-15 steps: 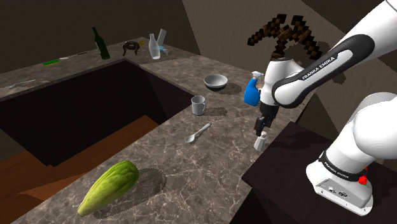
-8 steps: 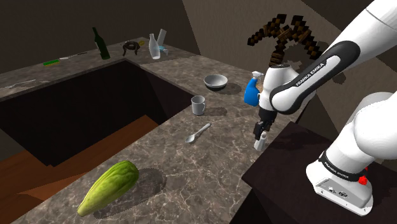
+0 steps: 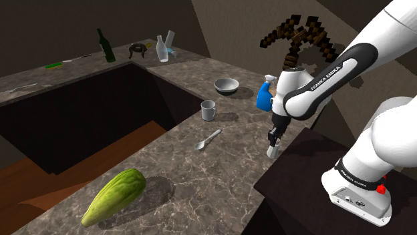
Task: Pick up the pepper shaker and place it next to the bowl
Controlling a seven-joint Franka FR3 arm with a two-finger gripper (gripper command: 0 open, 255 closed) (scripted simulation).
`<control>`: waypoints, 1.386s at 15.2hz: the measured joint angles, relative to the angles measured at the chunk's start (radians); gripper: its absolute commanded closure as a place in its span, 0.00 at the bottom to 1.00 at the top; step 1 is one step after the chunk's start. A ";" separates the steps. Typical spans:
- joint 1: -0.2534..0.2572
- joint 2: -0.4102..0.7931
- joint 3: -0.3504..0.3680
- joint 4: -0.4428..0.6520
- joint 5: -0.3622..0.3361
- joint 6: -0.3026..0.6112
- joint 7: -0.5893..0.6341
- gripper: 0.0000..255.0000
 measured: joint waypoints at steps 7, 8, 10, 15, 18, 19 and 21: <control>-0.002 -0.012 0.001 0.000 -0.004 -0.012 0.004 1.00; -0.005 -0.027 0.003 -0.001 -0.009 -0.027 0.008 1.00; -0.013 -0.065 0.004 0.001 -0.021 -0.066 0.015 1.00; -0.028 -0.162 0.010 0.015 -0.045 -0.177 0.036 1.00; -0.033 -0.217 0.015 0.026 -0.054 -0.241 0.049 1.00; -0.034 -0.235 0.015 0.029 -0.057 -0.262 0.052 1.00; -0.037 -0.263 0.017 0.044 -0.062 -0.305 0.058 1.00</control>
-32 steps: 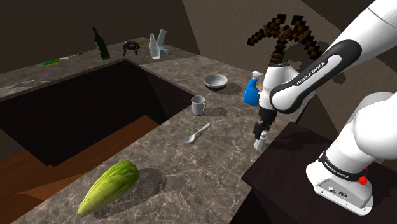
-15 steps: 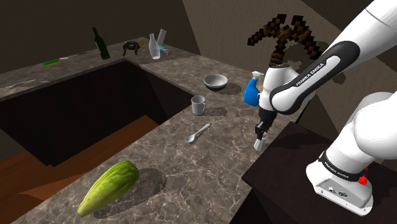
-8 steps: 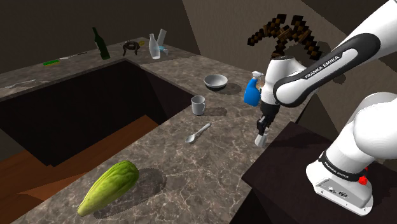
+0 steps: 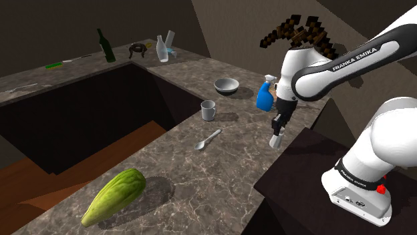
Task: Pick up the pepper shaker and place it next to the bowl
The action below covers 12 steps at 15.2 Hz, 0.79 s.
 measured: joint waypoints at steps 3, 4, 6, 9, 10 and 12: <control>-0.004 -0.047 0.002 0.013 -0.006 -0.060 0.008 1.00; -0.006 -0.057 0.001 0.022 -0.009 -0.079 0.009 1.00; -0.008 -0.082 0.001 0.036 -0.012 -0.118 0.013 1.00; -0.011 -0.121 0.002 0.058 -0.018 -0.179 0.019 1.00; -0.013 -0.131 0.000 0.066 -0.020 -0.197 0.019 1.00; -0.013 -0.146 0.002 0.085 -0.022 -0.231 0.024 1.00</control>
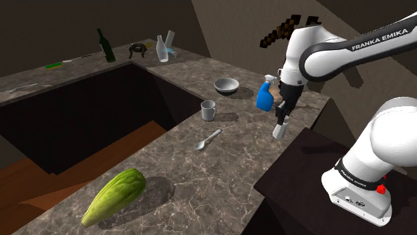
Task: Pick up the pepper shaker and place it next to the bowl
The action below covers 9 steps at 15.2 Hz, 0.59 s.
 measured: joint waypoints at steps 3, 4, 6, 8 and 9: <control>0.000 -0.025 0.001 0.026 -0.002 -0.051 0.007 1.00; -0.001 -0.036 0.001 0.034 -0.004 -0.070 0.008 1.00; -0.001 -0.048 0.002 0.056 -0.004 -0.103 0.012 1.00; -0.002 -0.057 0.001 0.071 -0.006 -0.127 0.014 1.00; -0.005 -0.036 -0.004 0.088 -0.010 -0.124 0.008 1.00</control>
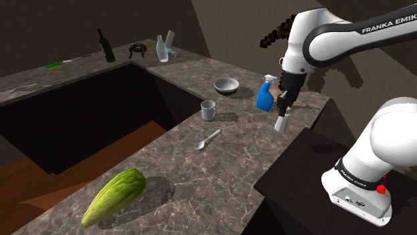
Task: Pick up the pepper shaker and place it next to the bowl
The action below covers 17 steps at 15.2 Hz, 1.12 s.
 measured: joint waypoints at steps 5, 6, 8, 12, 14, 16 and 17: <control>-0.029 0.185 -0.048 0.141 -0.030 0.038 -0.060 1.00; -0.034 0.229 -0.058 0.171 -0.034 0.050 -0.073 1.00; -0.044 0.300 -0.080 0.238 -0.042 0.053 -0.102 1.00; -0.053 0.465 -0.110 0.395 -0.040 0.058 -0.147 1.00; -0.060 0.536 -0.126 0.466 -0.037 0.056 -0.172 1.00; -0.066 0.612 -0.138 0.543 -0.030 0.052 -0.195 1.00; -0.068 0.650 -0.142 0.588 -0.025 0.044 -0.205 1.00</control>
